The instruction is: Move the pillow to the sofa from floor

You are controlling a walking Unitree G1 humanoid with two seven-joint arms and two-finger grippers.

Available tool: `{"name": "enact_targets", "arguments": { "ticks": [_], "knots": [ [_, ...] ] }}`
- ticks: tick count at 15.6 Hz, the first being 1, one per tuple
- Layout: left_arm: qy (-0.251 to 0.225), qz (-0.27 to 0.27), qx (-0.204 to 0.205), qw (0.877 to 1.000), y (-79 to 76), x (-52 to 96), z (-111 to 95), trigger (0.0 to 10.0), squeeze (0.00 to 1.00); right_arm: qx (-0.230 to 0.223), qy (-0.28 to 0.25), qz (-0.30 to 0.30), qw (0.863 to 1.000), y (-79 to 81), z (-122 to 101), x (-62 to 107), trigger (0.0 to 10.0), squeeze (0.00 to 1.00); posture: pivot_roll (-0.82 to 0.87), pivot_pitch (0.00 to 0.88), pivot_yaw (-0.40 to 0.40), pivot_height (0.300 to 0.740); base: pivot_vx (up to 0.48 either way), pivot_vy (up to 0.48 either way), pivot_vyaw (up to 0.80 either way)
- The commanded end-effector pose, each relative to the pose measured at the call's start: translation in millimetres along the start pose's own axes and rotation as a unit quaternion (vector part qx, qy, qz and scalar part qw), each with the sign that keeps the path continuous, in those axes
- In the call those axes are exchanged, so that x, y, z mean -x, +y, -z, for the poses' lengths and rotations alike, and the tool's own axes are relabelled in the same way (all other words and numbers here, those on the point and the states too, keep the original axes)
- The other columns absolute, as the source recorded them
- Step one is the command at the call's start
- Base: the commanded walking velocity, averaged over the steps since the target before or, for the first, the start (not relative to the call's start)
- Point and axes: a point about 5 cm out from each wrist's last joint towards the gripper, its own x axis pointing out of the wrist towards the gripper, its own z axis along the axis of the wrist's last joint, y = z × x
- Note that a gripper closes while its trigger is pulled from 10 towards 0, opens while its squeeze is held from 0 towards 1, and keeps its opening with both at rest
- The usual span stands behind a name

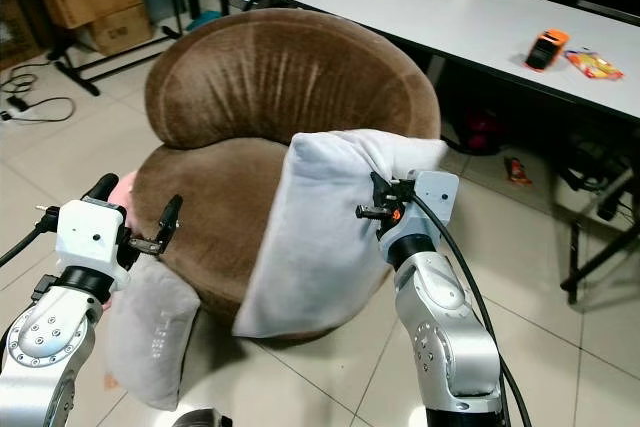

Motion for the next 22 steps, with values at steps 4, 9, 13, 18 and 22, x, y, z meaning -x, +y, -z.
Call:
{"name": "enact_targets", "arguments": {
  "ticks": [4, 9, 13, 18, 22],
  "knots": [
    [0.006, 0.015, 0.000, 1.000, -4.0, -0.1, 2.3, 10.0, 0.00, 0.003, -0.026, 0.007, 1.000, -2.3, -7.2, -1.7, 10.0, 0.00, 0.01, 0.000, -0.074, 0.740, 0.269, 0.000, 0.00],
    [0.005, 0.021, 0.007, 1.000, -5.0, 2.7, 1.6, 10.0, 0.00, 0.006, -0.026, 0.001, 1.000, -0.3, -6.4, -4.2, 10.0, 0.00, 0.02, 0.000, -0.082, 0.740, 0.278, 0.000, 0.00],
    [0.009, 0.025, 0.019, 0.999, -4.8, 2.9, 2.3, 10.0, 0.00, 0.006, -0.027, -0.003, 1.000, 1.1, -6.1, -5.9, 10.0, 0.00, 0.02, 0.000, -0.083, 0.740, 0.337, 0.000, 0.00],
    [0.013, 0.025, 0.026, 0.999, -4.3, 2.5, 2.7, 10.0, 0.91, 0.006, -0.029, -0.006, 1.000, 1.9, -6.5, -8.1, 10.0, 0.00, 0.02, 0.000, -0.088, 0.740, 0.328, 0.000, 0.00],
    [0.013, 0.021, 0.018, 1.000, -3.0, 2.6, 2.2, 10.0, 0.86, 0.005, -0.029, -0.010, 1.000, 3.1, -6.6, -10.0, 10.0, 0.00, 0.03, 0.000, -0.095, 0.740, 0.307, 0.000, 0.00]
  ]
}}
